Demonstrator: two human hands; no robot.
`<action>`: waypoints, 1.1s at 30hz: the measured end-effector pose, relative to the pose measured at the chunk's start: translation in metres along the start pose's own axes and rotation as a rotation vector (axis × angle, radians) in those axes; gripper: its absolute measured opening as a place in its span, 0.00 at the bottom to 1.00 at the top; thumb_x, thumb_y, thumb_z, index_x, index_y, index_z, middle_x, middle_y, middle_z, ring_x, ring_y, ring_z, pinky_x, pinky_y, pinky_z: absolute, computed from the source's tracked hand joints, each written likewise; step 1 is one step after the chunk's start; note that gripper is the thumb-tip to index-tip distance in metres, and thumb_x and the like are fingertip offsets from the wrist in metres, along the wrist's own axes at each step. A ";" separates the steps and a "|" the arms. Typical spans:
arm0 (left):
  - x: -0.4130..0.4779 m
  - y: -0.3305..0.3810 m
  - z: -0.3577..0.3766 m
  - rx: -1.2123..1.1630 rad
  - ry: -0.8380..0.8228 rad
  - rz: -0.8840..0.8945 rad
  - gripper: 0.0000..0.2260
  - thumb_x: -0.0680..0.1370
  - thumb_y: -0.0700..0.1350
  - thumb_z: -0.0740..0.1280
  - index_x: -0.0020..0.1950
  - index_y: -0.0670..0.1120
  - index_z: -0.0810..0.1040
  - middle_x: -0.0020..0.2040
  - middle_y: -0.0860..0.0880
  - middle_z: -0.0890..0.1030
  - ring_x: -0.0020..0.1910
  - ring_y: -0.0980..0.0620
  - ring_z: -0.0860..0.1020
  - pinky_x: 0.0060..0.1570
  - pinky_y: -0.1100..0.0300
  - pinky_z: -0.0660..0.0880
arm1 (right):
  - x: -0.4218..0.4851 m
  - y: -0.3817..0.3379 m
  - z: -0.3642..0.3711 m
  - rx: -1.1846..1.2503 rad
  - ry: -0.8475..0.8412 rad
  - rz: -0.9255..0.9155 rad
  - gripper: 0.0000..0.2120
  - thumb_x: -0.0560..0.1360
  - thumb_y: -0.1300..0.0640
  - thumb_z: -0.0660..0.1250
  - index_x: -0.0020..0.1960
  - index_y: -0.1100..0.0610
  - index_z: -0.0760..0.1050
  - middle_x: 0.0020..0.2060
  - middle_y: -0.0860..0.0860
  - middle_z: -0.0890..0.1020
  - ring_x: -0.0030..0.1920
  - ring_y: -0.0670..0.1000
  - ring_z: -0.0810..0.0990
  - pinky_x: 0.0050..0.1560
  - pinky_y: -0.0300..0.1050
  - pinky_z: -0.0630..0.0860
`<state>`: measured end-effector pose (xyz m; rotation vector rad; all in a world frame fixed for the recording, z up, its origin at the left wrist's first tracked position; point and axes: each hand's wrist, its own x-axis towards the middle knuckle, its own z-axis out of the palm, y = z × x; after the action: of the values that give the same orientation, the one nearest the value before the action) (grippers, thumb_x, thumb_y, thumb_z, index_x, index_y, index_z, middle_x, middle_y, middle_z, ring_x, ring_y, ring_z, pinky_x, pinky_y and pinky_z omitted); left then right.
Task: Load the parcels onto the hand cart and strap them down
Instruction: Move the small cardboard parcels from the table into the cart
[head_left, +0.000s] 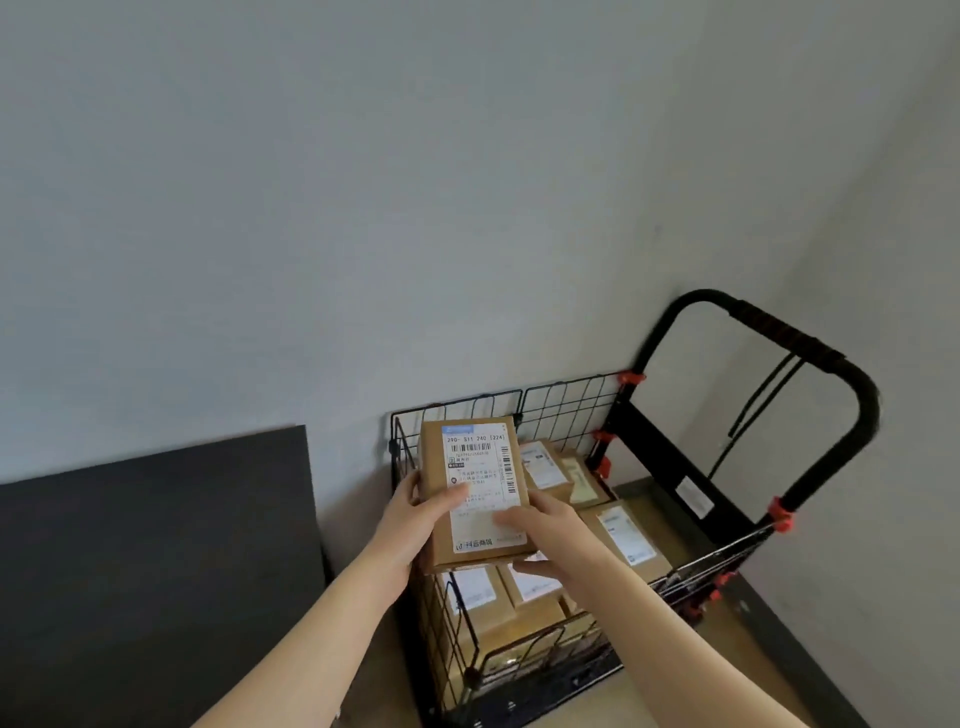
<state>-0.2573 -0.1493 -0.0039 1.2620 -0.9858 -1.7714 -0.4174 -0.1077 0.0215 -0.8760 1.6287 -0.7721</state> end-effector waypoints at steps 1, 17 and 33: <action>0.004 -0.005 0.019 0.008 -0.011 -0.005 0.17 0.73 0.47 0.72 0.59 0.57 0.72 0.54 0.51 0.82 0.50 0.53 0.80 0.42 0.58 0.74 | 0.002 0.006 -0.019 0.003 0.017 -0.001 0.15 0.75 0.55 0.67 0.61 0.49 0.72 0.52 0.50 0.81 0.53 0.50 0.79 0.51 0.46 0.78; 0.144 -0.011 0.157 0.358 -0.119 -0.141 0.21 0.79 0.47 0.64 0.72 0.50 0.64 0.65 0.50 0.75 0.55 0.53 0.74 0.55 0.58 0.70 | 0.120 0.023 -0.172 0.165 0.170 0.108 0.21 0.76 0.58 0.67 0.68 0.54 0.69 0.49 0.53 0.81 0.45 0.49 0.81 0.43 0.46 0.81; 0.346 -0.025 0.272 0.641 0.020 -0.202 0.17 0.82 0.46 0.57 0.72 0.48 0.66 0.67 0.49 0.73 0.64 0.50 0.73 0.62 0.55 0.71 | 0.336 0.038 -0.309 0.165 0.115 0.195 0.21 0.76 0.60 0.66 0.68 0.54 0.70 0.54 0.54 0.81 0.50 0.50 0.81 0.44 0.42 0.79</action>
<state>-0.6071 -0.3986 -0.1025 1.8161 -1.5329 -1.6352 -0.7752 -0.3604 -0.1131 -0.5551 1.6956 -0.8183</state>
